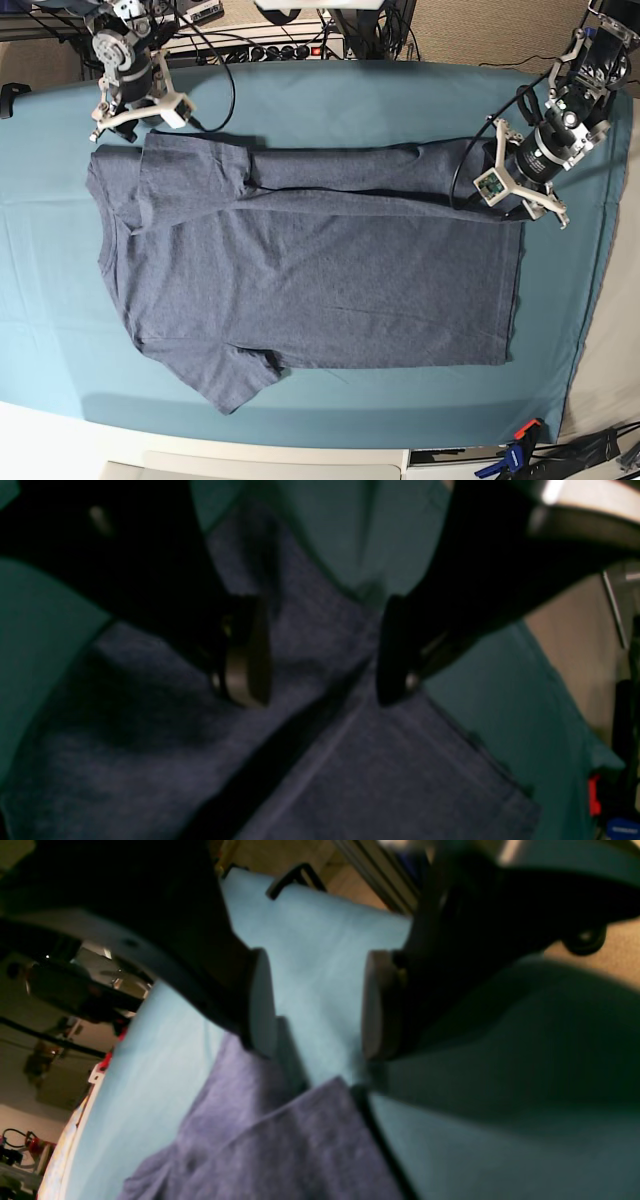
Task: Fold the T-shirt properly
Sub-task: 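Move the right gripper down onto the folded sleeve near the collar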
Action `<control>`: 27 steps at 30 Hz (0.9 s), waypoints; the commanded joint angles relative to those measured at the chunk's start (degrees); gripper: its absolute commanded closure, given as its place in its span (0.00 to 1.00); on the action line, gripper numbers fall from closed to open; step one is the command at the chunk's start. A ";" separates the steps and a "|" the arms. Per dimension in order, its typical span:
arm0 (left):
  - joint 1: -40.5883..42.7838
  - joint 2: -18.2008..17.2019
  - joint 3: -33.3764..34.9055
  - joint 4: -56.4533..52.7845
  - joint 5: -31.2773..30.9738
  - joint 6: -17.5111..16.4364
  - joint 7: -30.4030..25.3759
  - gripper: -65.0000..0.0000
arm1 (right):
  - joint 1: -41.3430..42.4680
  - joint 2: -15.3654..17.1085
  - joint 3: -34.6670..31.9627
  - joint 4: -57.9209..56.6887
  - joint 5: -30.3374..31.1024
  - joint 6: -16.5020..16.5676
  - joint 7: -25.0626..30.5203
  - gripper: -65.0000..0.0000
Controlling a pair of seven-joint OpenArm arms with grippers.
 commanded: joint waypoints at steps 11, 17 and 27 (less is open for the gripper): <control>-0.59 -0.90 -0.50 0.83 -0.02 0.61 -0.90 0.46 | 5.38 -0.13 -5.11 -4.42 -0.15 -0.15 0.55 0.56; -0.57 -0.90 -0.50 0.83 -0.02 0.63 -0.83 0.46 | 8.55 -0.13 -13.81 -7.06 -4.15 -0.31 -0.15 0.77; -0.57 -0.92 -0.50 0.83 -0.02 0.63 -0.83 0.46 | 9.16 -0.13 -15.65 -6.86 -11.67 -3.63 -1.40 1.00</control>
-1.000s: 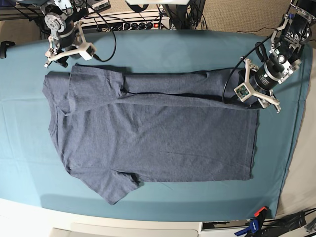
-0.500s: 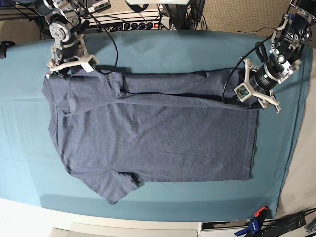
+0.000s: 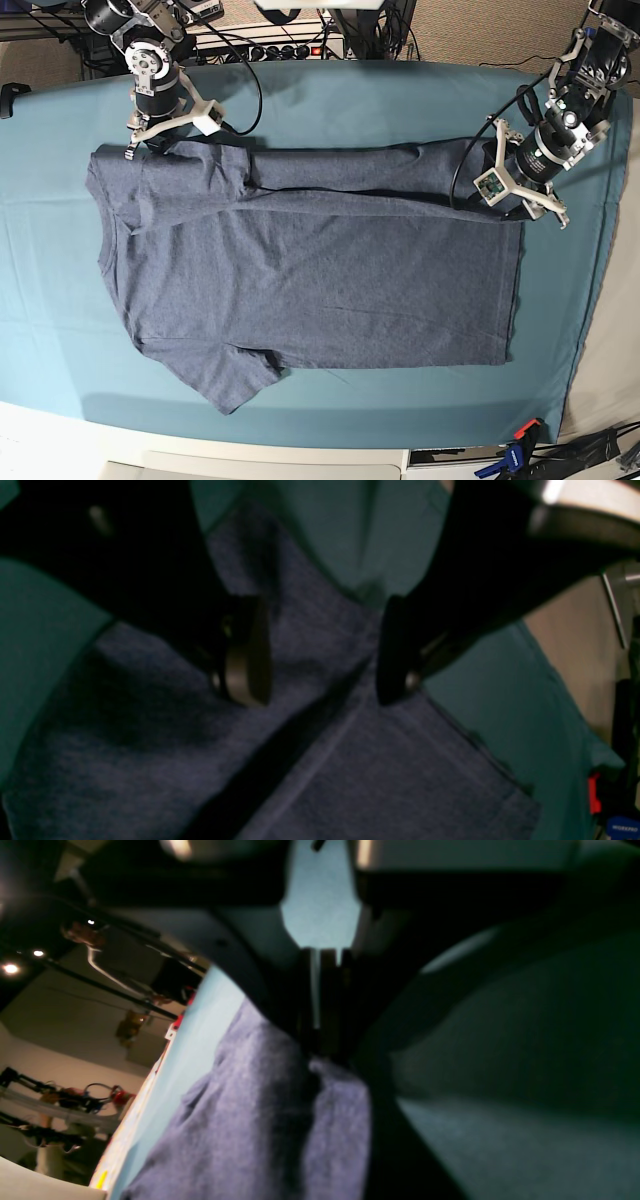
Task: Fold the T-shirt properly
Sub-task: 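Move the right gripper down onto the folded sleeve near the collar, then push the folded sleeve inward toward the shirt center with the right gripper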
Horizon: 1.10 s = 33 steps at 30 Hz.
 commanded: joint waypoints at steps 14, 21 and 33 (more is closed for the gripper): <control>-0.57 -0.94 -0.50 0.83 0.00 0.66 -0.81 0.46 | 0.55 0.48 -0.07 4.96 -3.69 -5.53 -0.17 1.00; -0.57 -0.94 -0.50 0.83 0.00 0.66 -0.68 0.46 | 4.39 -0.28 -0.07 4.94 -3.48 -5.90 0.04 1.00; -0.55 -0.94 -0.50 0.83 0.00 0.66 -0.39 0.46 | 14.67 -5.11 0.02 4.74 1.42 -5.95 2.05 1.00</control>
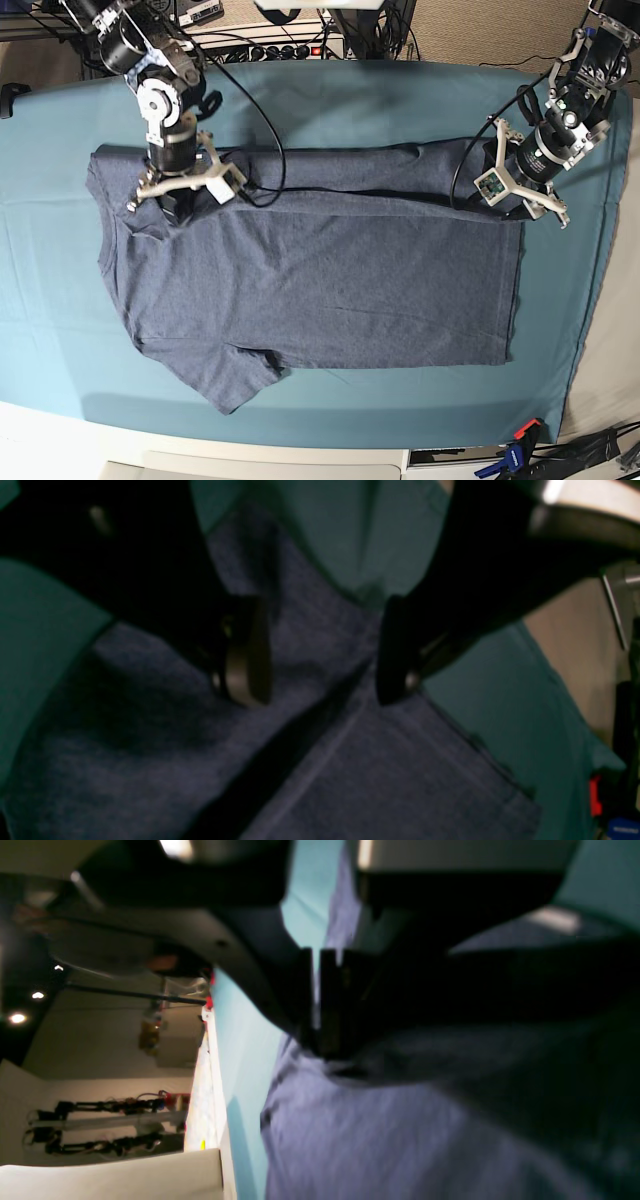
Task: Fold the T-shirt properly
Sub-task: 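Push the folded sleeve inward toward the shirt center with the right gripper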
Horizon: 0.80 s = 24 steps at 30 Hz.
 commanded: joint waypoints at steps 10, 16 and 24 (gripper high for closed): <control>-0.57 -0.94 -0.50 0.83 -0.02 0.66 -0.87 0.46 | 4.61 -5.99 7.15 0.74 4.90 -0.98 4.57 1.00; -0.57 -0.94 -0.50 0.83 -0.02 0.70 -0.87 0.46 | 5.51 -7.96 7.80 0.72 6.12 -0.85 5.55 1.00; -0.57 -0.94 -0.50 0.83 -0.02 0.68 -0.85 0.46 | 5.49 -9.09 7.80 0.72 6.12 -0.90 5.73 0.88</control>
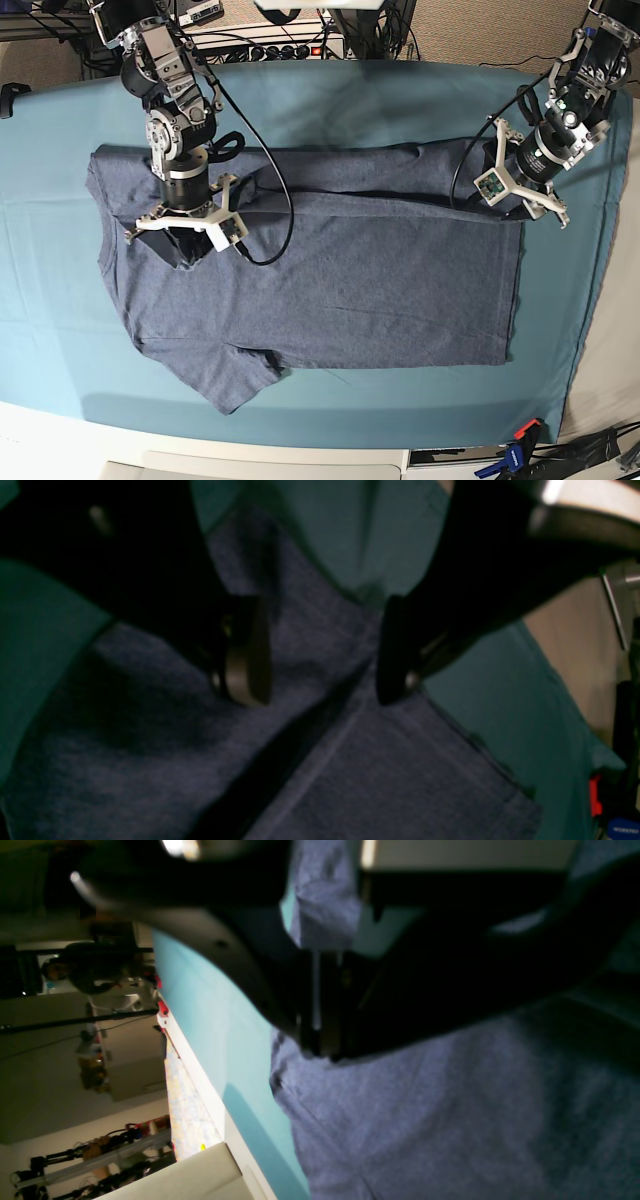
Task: Fold the T-shirt properly
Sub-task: 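Push the folded sleeve inward toward the shirt center with the right gripper, then move the right gripper back to the collar corner and lower it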
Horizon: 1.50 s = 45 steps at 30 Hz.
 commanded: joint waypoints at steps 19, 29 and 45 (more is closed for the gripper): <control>-0.59 -0.96 -0.50 0.83 0.04 0.70 -0.81 0.46 | 1.11 0.57 0.55 0.85 -5.01 -7.43 -1.73 0.63; -0.52 -1.81 -0.50 0.83 6.23 3.32 2.60 0.46 | 0.55 2.10 7.76 0.87 -4.55 -5.66 -5.01 0.63; -0.37 -1.75 -0.50 3.54 -0.07 -2.60 9.44 0.46 | -33.11 26.32 7.89 15.80 -8.66 0.48 -4.39 0.63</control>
